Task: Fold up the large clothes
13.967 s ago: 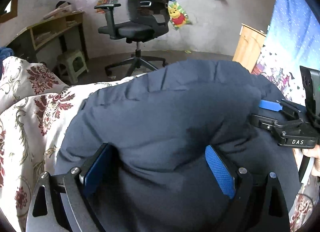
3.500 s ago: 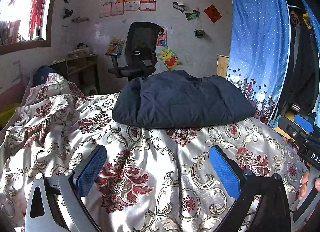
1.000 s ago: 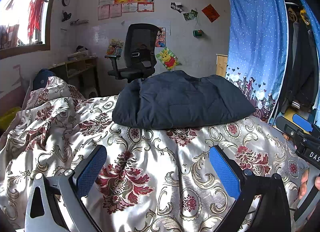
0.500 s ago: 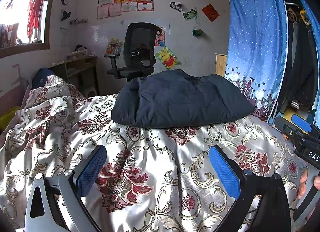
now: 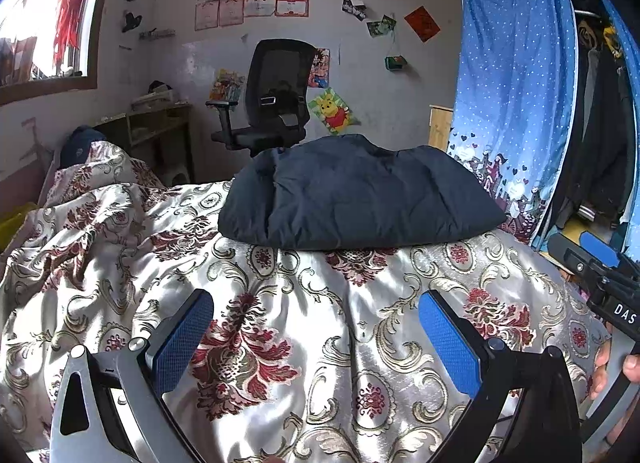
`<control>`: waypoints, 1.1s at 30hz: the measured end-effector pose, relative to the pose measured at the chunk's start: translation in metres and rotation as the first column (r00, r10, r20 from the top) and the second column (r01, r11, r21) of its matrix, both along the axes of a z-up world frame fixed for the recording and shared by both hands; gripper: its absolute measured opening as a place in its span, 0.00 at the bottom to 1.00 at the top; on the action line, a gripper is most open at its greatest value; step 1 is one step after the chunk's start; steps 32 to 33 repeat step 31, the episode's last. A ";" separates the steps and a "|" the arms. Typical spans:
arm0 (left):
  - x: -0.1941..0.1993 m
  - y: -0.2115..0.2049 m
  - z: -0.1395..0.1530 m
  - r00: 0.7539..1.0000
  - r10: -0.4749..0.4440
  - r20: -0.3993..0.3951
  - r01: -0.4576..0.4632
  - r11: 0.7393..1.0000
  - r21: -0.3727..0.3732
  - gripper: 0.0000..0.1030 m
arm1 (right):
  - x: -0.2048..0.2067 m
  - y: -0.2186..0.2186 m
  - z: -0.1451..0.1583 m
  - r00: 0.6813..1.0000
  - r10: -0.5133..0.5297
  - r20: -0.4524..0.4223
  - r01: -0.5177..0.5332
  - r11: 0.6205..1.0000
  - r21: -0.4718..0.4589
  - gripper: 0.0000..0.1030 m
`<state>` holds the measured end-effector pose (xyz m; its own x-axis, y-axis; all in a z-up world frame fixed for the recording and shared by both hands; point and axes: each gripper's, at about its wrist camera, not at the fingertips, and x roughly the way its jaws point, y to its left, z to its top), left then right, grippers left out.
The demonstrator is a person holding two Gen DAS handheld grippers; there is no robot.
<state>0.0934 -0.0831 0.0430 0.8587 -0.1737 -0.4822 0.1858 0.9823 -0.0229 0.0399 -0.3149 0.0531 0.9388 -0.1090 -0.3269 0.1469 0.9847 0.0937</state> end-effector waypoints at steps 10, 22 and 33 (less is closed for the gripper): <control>-0.004 -0.008 -0.002 1.000 -0.011 0.004 0.011 0.999 0.044 1.00 | 0.000 0.001 0.000 1.000 -0.002 -0.001 0.002 1.000 0.001 0.90; -0.001 -0.007 -0.003 1.000 0.011 -0.009 -0.010 0.998 0.061 1.00 | -0.002 0.006 -0.001 1.000 -0.005 -0.002 0.005 1.000 0.002 0.90; 0.000 -0.008 -0.005 1.000 0.016 -0.024 -0.014 0.998 0.067 1.00 | -0.002 0.007 0.000 1.000 -0.007 -0.003 0.007 1.000 0.003 0.90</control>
